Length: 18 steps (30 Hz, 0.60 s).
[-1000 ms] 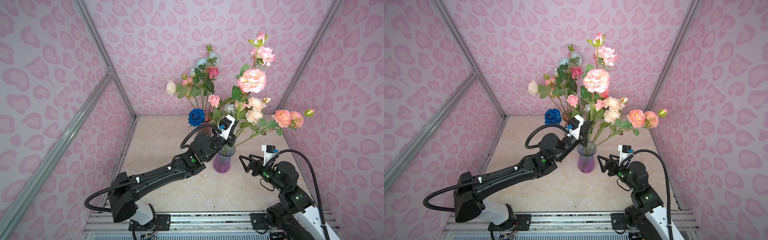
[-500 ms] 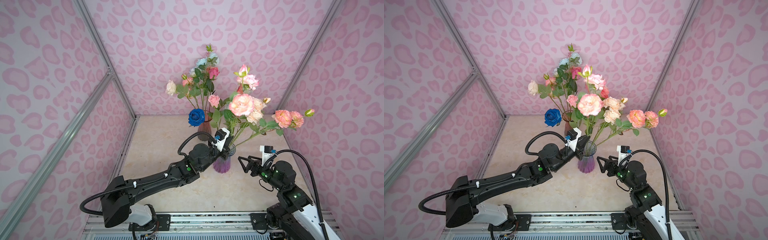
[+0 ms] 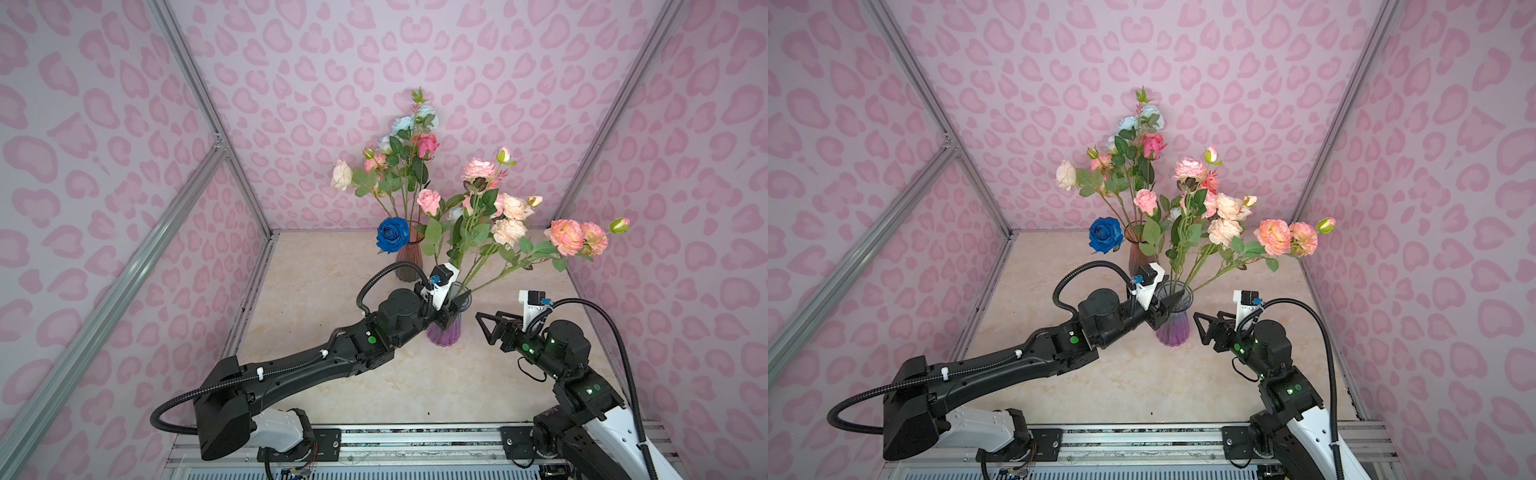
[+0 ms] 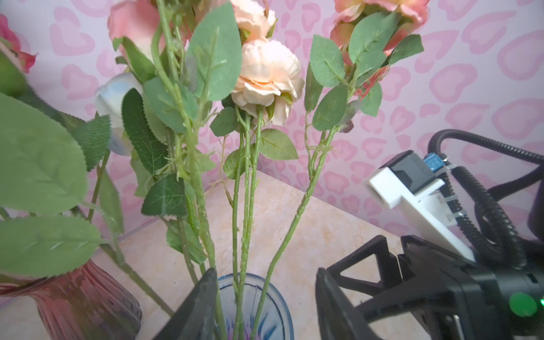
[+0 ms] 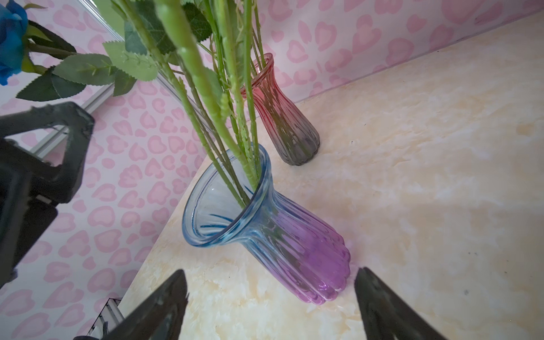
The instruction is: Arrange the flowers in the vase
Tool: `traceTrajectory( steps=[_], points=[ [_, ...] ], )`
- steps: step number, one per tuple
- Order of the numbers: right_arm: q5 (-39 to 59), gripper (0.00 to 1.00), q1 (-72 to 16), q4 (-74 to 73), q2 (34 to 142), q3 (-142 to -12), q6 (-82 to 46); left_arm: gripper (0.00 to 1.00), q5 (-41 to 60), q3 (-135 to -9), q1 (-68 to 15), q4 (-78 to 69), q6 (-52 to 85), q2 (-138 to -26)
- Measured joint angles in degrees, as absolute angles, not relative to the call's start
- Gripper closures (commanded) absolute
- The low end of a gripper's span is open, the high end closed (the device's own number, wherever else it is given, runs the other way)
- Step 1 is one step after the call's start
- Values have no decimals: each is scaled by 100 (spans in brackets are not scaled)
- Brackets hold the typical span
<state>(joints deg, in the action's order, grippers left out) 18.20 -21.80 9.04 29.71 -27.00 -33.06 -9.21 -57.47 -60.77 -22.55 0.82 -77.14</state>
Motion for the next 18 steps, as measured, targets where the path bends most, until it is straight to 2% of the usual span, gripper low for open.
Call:
traceTrajectory(
  steps=[13,18],
  points=[
    [1802,11,-2248,908,3096,-2755,-3299,45,-692,-4963,-6215,-1568,187,-6488],
    [1734,11,-2353,1002,2989,-2755,-3282,46,-1157,-4169,-6219,-1433,344,-5710]
  ],
)
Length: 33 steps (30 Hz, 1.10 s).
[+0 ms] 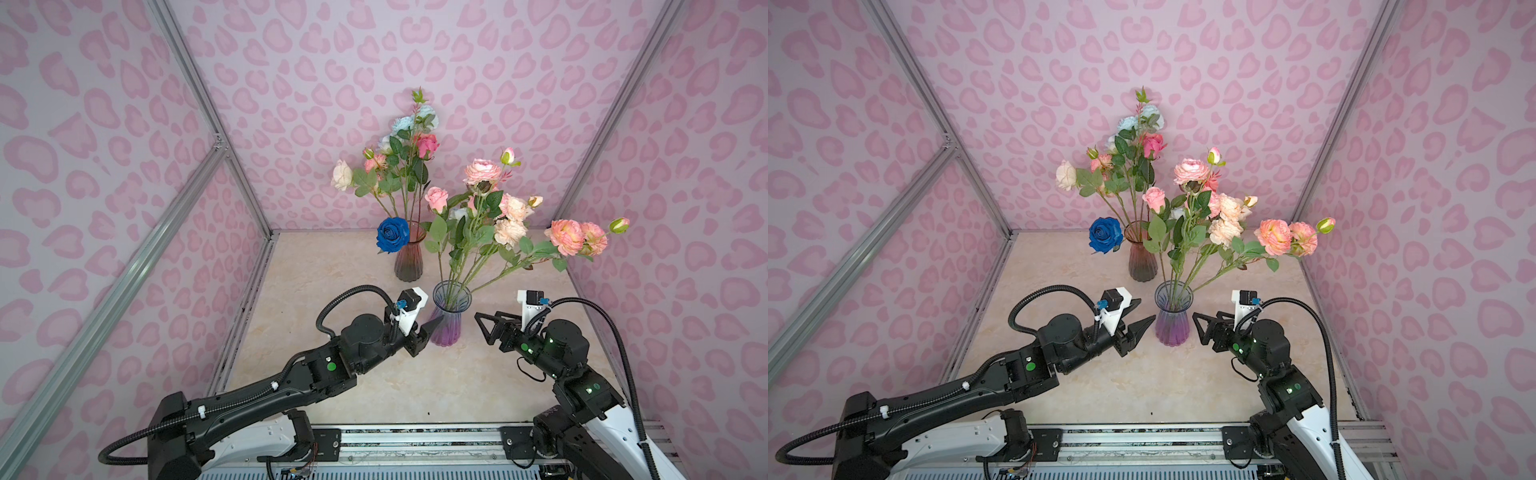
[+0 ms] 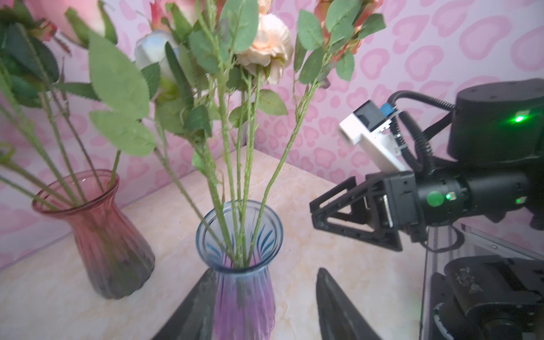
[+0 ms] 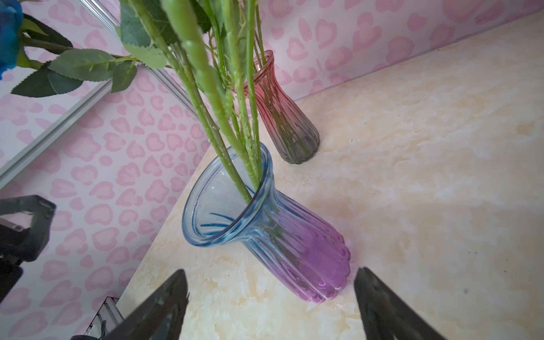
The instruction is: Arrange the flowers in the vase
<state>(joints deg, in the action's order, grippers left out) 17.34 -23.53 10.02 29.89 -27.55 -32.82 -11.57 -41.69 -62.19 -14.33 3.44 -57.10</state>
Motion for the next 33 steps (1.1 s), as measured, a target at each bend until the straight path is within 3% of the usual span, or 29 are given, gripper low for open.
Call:
traceTrajectory(
  steps=[8,12,20,25,33],
  points=[
    [1470,15,-2602,1308,2744,-2434,-3481,50,-3096,-2956,-6208,-1100,1619,-4875],
    [1275,23,-2775,1271,2536,-1896,-4071,49,-3988,-2762,-6193,-528,2672,-4849],
    [464,37,-3708,733,2397,-725,-5822,47,-4705,-2711,-6149,224,3752,-4825],
    [119,49,-4036,274,3505,-1061,-6073,46,-4788,-2517,-6036,368,3924,-4425],
    [82,46,-4882,-720,5131,-1417,-6134,45,-4766,-2239,-5846,530,4125,-3830]
  ],
)
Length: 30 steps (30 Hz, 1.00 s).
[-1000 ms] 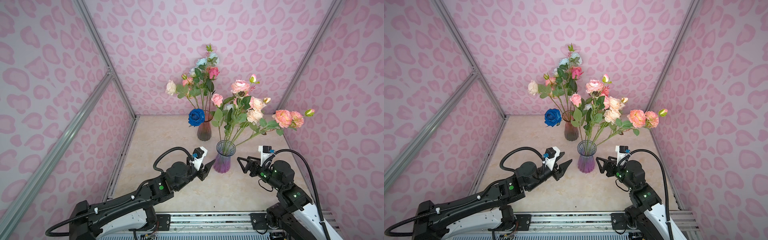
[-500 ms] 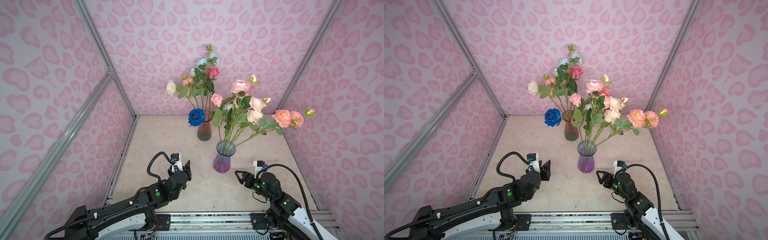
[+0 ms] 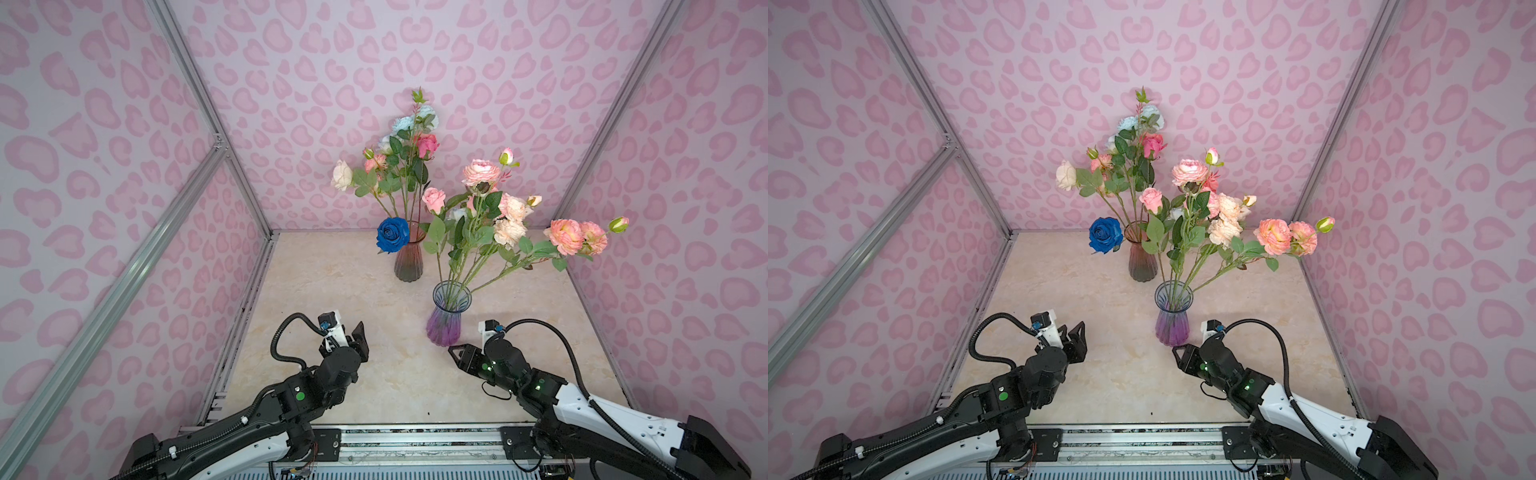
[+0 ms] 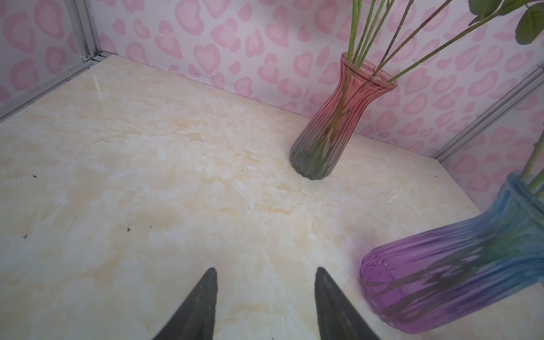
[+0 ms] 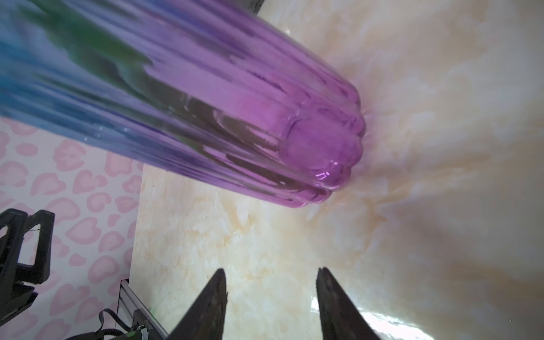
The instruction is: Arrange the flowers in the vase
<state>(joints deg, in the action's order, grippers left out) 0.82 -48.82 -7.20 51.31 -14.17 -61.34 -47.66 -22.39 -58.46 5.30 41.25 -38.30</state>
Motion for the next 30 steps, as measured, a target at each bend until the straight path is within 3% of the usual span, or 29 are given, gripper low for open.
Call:
traceTrajectory(
  steps=[18,30],
  points=[
    [-427,39,-5470,-2526,6604,-1584,-6646,45,-4678,-2198,-5784,797,4285,-3468],
    [-471,41,-5116,-3142,7448,-1680,-6945,47,-4794,-2198,-5763,882,4193,-3232]
  ],
)
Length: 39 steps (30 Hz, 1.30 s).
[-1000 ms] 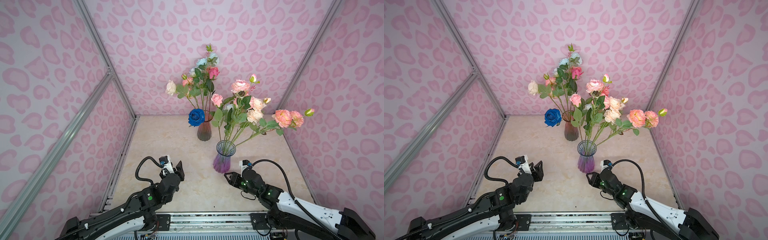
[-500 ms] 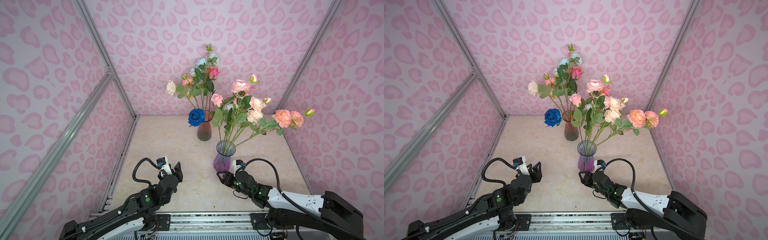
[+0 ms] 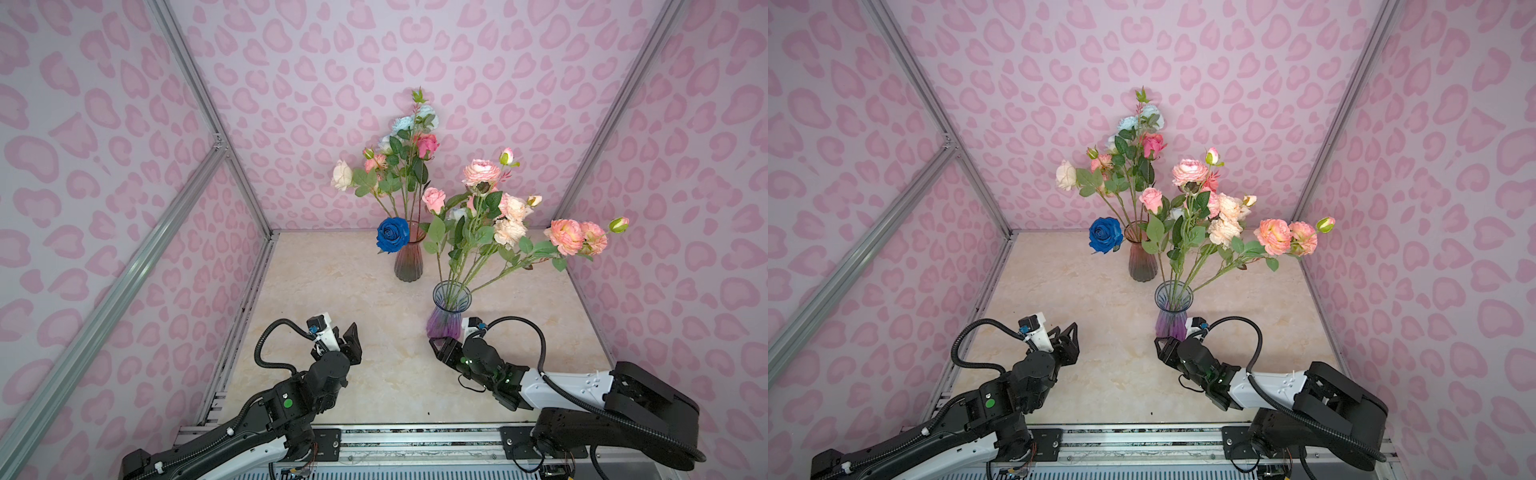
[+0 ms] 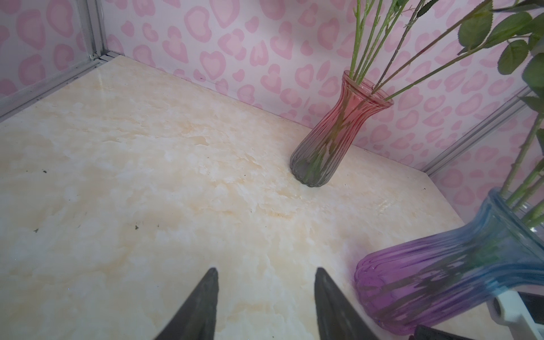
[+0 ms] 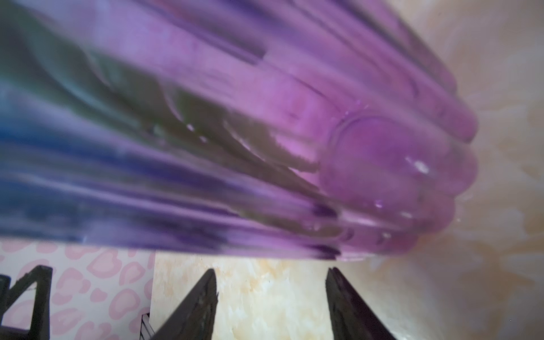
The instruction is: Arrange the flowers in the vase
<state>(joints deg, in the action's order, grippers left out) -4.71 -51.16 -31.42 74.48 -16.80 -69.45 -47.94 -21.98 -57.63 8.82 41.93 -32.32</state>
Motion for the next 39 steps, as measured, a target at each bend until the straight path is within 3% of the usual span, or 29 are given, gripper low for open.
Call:
traceTrajectory(
  steps=[11,39],
  points=[
    [-119,42,-4790,-3212,8114,-2121,-6678,47,-4801,-2274,-5671,884,4141,-3347],
    [8,39,-3962,-2961,8374,-2576,-5961,47,-4871,-2196,-5599,1278,4042,-2405]
  ],
)
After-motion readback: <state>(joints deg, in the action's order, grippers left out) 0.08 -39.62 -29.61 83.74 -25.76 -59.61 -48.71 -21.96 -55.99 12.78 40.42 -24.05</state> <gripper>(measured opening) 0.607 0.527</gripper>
